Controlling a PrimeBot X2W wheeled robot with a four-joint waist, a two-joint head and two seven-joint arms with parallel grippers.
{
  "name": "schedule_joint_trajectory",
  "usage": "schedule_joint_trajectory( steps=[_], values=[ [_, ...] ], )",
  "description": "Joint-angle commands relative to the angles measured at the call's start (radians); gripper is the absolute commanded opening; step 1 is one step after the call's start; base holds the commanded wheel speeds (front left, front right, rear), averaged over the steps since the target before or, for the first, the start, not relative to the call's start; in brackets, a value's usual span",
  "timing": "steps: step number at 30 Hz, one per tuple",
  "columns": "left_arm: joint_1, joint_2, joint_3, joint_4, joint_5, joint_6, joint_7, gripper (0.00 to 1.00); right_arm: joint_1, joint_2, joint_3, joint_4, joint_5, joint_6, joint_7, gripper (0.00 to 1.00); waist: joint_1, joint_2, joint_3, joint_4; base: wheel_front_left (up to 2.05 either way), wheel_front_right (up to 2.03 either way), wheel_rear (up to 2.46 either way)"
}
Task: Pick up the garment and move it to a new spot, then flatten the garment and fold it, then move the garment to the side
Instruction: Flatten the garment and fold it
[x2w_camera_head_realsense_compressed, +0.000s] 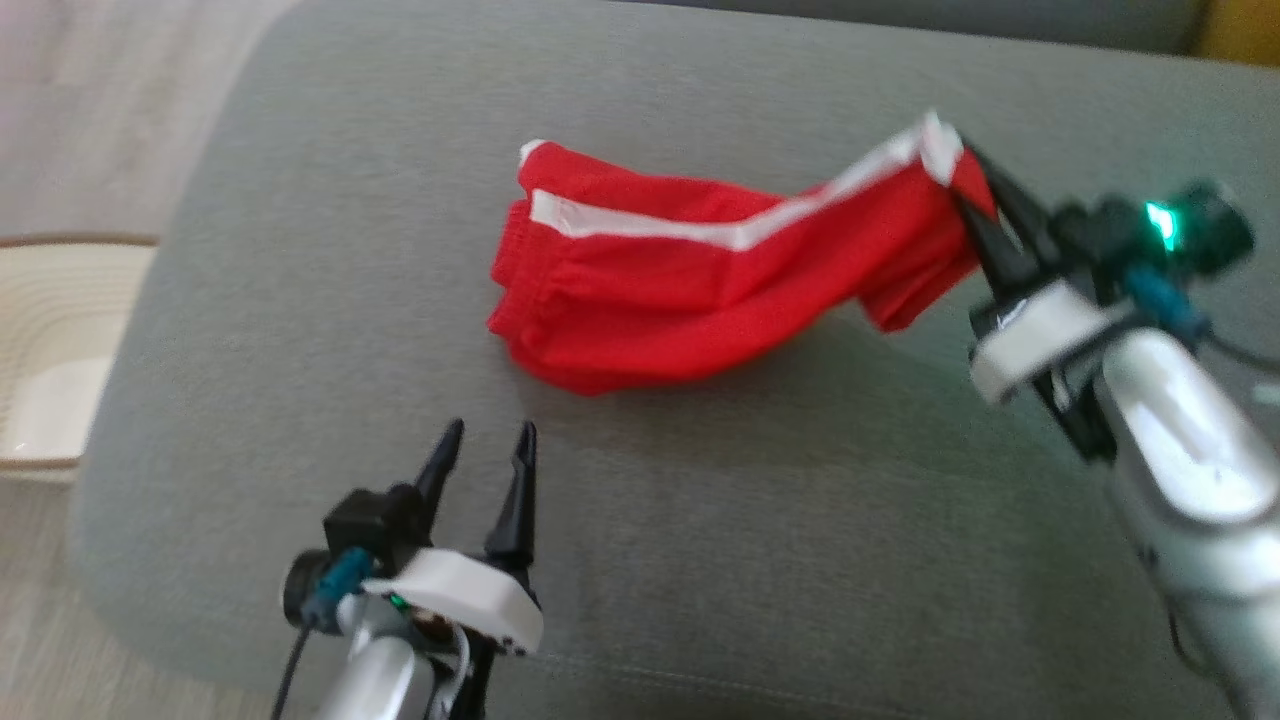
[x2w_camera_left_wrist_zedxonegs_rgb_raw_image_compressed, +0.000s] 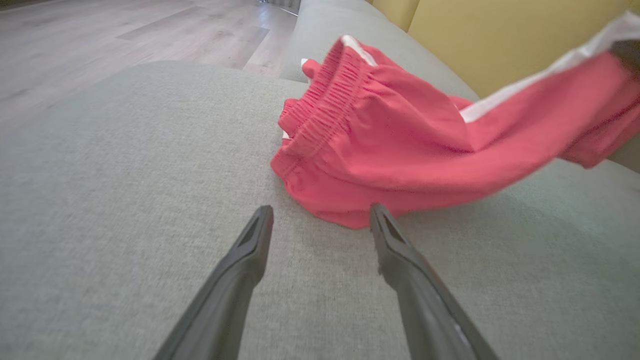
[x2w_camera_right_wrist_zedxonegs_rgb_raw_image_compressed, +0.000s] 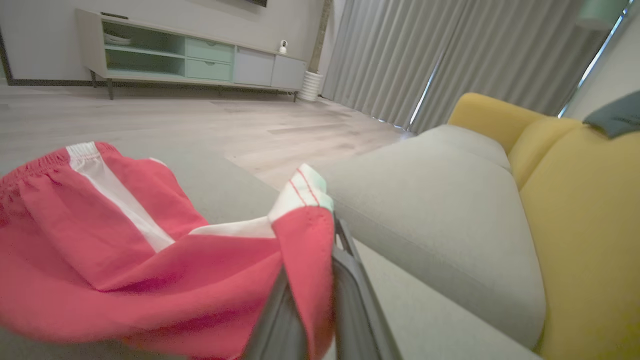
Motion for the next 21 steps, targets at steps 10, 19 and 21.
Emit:
schedule_joint_trajectory(
  steps=[10, 19, 21],
  values=[
    [-0.079, 0.002, 0.078, -0.010, 0.031, -0.018, -0.012, 1.00, 0.251, 0.024, -0.188, -0.081, -0.028, 0.006, -0.006, 1.00, 0.0000, 0.0000, 0.020, -0.115, 0.00, 0.00, 0.00],
    [-0.059, 0.002, 0.111, -0.014, 0.044, 0.002, -0.012, 1.00, 0.340, 0.145, -0.437, -0.222, -0.120, 0.006, -0.006, 1.00, 0.0000, 0.0000, -0.021, -0.129, 0.00, 0.00, 0.00],
    [-0.050, 0.002, 0.122, -0.016, 0.054, 0.011, -0.012, 1.00, 0.356, 0.191, -0.479, -0.255, -0.141, 0.006, -0.006, 1.00, 0.0000, 0.0000, -0.033, -0.130, 0.00, 0.00, 0.00]
  ],
)
